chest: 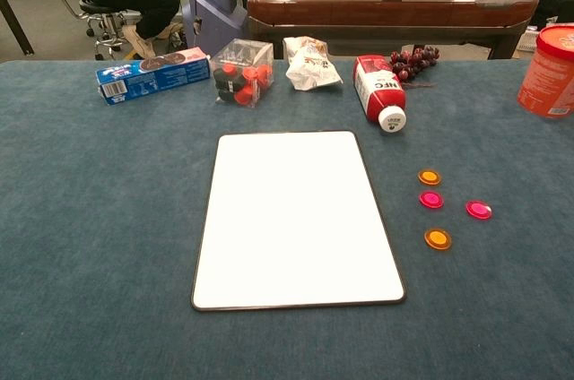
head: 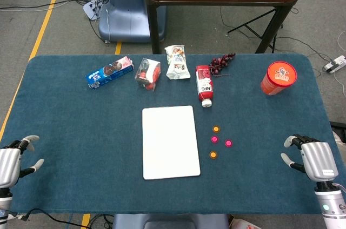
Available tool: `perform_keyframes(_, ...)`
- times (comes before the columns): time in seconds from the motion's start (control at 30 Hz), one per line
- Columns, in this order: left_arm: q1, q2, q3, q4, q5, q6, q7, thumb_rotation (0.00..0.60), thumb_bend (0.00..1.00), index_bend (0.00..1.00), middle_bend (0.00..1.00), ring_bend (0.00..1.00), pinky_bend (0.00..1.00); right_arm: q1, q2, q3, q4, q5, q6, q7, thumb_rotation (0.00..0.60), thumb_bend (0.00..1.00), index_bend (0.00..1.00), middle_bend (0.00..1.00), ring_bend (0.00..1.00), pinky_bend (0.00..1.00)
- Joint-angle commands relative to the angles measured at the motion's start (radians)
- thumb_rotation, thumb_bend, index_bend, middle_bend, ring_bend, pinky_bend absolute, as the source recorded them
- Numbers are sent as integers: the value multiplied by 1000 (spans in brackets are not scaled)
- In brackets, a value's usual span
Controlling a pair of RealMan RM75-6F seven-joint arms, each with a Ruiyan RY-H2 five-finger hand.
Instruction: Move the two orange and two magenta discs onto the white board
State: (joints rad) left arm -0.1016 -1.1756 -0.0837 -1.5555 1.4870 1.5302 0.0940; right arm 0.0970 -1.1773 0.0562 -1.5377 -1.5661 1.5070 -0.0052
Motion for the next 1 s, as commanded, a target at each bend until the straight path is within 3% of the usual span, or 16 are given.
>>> perform_keyframes(0.03,-2,3,6,-5,-9,-17,5,600,167,432,554,479,648,3,-1,-1,1,2,-7,1,600,188,526,523,549,665)
perform_keyframes(0.43,-4,-4,20,-8,-21,-46,21,600,167,434,563,481,648,19,-5,-1,-16,-15,-16,-8,600,188,526,540,564,668)
perform_keyframes(0.53,-4,-8,21,-3,-19,-43,20,600,167,433,563,482,648,26,-8,-1,-28,-22,-22,-18,600,163,526,625,649,727)
perform_keyframes(0.7,1,-13,22,15,-22,-42,-4,600,167,431,563,482,648,89,-7,-9,-128,-21,-139,-108,600,87,521,924,958,954)
perform_keyframes(0.8,4,-17,23,24,-24,-40,-17,600,167,429,563,482,648,126,-21,0,-171,10,-209,-174,600,62,518,999,1000,1000)
perform_keyframes(1.0,12,-28,29,47,-30,-41,-35,600,167,428,563,482,648,202,-78,23,-211,97,-337,-307,600,37,518,1000,1000,1000)
